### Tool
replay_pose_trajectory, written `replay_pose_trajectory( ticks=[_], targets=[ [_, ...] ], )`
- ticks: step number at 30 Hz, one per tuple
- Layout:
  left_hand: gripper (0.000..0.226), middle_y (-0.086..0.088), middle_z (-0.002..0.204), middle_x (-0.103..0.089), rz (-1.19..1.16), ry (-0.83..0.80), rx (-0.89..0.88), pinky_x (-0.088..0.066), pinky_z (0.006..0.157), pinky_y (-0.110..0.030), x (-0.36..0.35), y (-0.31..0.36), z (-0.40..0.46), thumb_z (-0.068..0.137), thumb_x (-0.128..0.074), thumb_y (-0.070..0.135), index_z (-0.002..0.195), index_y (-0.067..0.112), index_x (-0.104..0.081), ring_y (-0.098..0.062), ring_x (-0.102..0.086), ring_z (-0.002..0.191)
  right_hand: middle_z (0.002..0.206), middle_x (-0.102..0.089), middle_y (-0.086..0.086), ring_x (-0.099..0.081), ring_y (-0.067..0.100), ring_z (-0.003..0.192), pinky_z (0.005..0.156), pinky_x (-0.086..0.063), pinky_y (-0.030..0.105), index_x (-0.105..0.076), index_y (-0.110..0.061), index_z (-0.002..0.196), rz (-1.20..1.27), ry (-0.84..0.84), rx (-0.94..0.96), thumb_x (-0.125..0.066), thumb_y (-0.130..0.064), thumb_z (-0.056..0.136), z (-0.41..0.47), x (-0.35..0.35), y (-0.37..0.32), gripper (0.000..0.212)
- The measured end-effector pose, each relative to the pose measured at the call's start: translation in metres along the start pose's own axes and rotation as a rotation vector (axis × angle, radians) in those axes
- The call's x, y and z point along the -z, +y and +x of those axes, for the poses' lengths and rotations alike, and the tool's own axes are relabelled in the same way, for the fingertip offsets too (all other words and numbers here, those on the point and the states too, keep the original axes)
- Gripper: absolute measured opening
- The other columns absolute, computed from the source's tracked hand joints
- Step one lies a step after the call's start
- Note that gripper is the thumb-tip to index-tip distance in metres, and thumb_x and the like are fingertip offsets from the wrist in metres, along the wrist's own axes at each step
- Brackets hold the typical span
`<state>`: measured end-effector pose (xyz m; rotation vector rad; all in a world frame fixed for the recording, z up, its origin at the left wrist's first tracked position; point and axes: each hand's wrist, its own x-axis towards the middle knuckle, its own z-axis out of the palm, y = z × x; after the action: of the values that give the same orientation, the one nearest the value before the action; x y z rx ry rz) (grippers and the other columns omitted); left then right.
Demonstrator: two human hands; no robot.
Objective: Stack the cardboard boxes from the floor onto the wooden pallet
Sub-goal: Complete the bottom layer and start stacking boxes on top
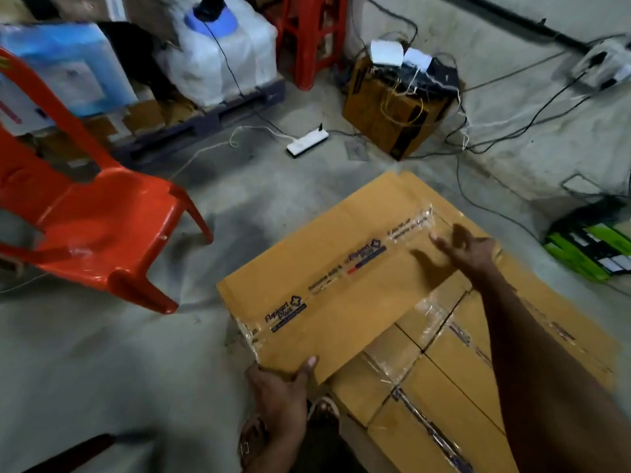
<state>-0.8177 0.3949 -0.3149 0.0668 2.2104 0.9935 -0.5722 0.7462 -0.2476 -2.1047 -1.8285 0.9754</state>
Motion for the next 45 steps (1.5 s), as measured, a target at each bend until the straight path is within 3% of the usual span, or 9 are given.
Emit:
replay_pose_trajectory(
  ticks=[5,8,12,15,19,22,26,30,45],
  targets=[
    [0.12,-0.019,0.136,-0.053,-0.06,-0.056,-0.028,-0.052,0.096,-0.046,-0.083,0.003,0.03,0.05,-0.089,0.067,0.138,0.004,-0.038,-0.041,-0.059,0.12,0.165,-0.013,0.013,-0.028,0.04,0.153,0.123,-0.038,0.051,-0.045,-0.031,0.158,0.15,0.069,-0.032,-0.079,-0.092,0.048,0.079,-0.053,0.003,0.13],
    [0.134,-0.025,0.146,-0.045,-0.064,-0.183,0.058,-0.046,0.1,-0.04,-0.116,-0.001,0.029,0.047,-0.089,0.063,0.148,-0.001,-0.029,-0.044,-0.053,0.128,0.173,-0.004,0.021,-0.012,0.042,0.16,0.13,-0.023,0.05,-0.028,-0.022,0.167,-0.059,-0.067,0.025,-0.08,-0.072,0.077,0.074,-0.113,0.007,0.115],
    [0.139,-0.024,0.151,-0.042,-0.063,-0.22,0.016,-0.045,0.105,-0.045,-0.122,-0.006,0.027,0.056,-0.084,0.074,0.158,0.008,-0.018,-0.041,-0.046,0.135,0.177,0.002,0.016,0.001,0.04,0.163,0.125,-0.006,0.068,-0.023,-0.035,0.168,-0.161,0.106,0.065,-0.052,-0.071,0.097,0.016,-0.189,0.011,0.084],
    [0.121,-0.018,0.165,-0.027,-0.035,-0.213,-0.057,-0.038,0.118,-0.045,-0.105,-0.007,0.048,0.081,-0.081,0.059,0.165,0.012,-0.008,-0.036,-0.034,0.15,0.176,0.016,0.014,-0.002,0.043,0.162,0.118,-0.017,0.077,-0.008,-0.035,0.169,0.061,0.264,-0.139,-0.056,-0.08,0.09,-0.047,-0.217,0.013,0.103],
    [0.13,-0.012,0.173,-0.014,-0.102,-0.167,-0.148,-0.023,0.128,-0.047,-0.081,0.013,0.102,0.075,-0.065,0.083,0.167,0.013,-0.006,-0.028,-0.019,0.159,0.174,-0.014,0.02,-0.032,0.042,0.155,0.122,-0.03,0.049,0.0,-0.025,0.17,0.474,0.228,-0.371,-0.07,-0.08,0.081,-0.104,-0.239,0.03,0.126],
    [0.12,-0.014,0.166,-0.03,-0.139,-0.025,-0.321,-0.025,0.127,-0.038,-0.071,0.038,0.156,0.076,-0.071,0.077,0.164,0.01,-0.024,-0.025,-0.028,0.155,0.16,-0.044,0.004,-0.048,0.022,0.137,0.115,-0.037,0.039,-0.013,-0.028,0.169,0.699,0.145,-0.422,-0.071,-0.071,0.087,-0.124,-0.255,0.037,0.109],
    [0.067,0.003,0.129,-0.067,-0.075,-0.124,-0.336,-0.048,0.102,-0.027,-0.063,0.066,0.2,0.086,-0.073,0.066,0.133,0.019,-0.064,-0.017,-0.061,0.127,0.15,-0.058,0.003,-0.059,0.03,0.129,0.114,-0.047,0.058,-0.034,-0.033,0.162,0.862,0.164,-0.46,-0.077,-0.069,0.083,-0.129,-0.265,0.034,0.096],
    [0.046,0.007,0.106,-0.072,-0.027,-0.1,-0.411,-0.055,0.091,-0.032,-0.061,0.06,0.203,0.09,-0.075,0.057,0.115,0.018,-0.072,-0.013,-0.067,0.101,0.152,-0.058,0.005,-0.057,0.034,0.135,0.113,-0.045,0.063,-0.038,-0.035,0.16,0.893,0.202,-0.475,-0.077,-0.075,0.078,-0.134,-0.267,0.031,0.099],
    [0.058,0.008,0.108,-0.072,0.021,-0.101,-0.449,-0.059,0.091,-0.045,-0.041,0.051,0.219,0.085,-0.071,0.07,0.114,0.02,-0.071,-0.015,-0.069,0.102,0.14,-0.066,-0.003,-0.065,0.027,0.123,0.108,-0.053,0.058,-0.042,-0.039,0.155,0.927,0.172,-0.436,-0.077,-0.085,0.065,-0.146,-0.284,0.026,0.107]
  ],
)
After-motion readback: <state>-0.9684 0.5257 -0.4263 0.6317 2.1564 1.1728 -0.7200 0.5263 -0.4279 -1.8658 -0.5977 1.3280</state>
